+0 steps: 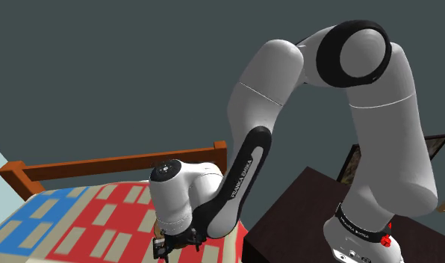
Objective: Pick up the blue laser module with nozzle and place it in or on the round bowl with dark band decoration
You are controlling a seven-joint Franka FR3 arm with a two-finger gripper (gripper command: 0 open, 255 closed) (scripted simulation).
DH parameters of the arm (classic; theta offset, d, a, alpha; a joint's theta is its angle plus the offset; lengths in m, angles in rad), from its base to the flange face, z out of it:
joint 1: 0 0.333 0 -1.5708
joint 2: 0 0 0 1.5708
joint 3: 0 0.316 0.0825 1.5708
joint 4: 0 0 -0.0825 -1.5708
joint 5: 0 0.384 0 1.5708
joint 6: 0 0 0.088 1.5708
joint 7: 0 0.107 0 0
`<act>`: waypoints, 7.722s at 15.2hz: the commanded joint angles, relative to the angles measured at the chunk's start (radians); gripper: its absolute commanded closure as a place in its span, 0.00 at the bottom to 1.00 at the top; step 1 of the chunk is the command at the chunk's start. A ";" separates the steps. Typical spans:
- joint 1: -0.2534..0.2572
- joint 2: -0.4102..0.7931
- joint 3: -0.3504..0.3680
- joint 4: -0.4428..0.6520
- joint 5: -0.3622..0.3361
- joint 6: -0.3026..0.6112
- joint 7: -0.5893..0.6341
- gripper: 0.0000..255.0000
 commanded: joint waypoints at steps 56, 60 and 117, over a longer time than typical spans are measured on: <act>0.158 0.002 -0.019 -0.051 -0.005 0.157 0.262 1.00; 0.120 -0.047 0.029 -0.061 0.038 0.118 0.235 1.00; -0.179 0.015 0.026 0.097 0.108 -0.019 -0.156 0.00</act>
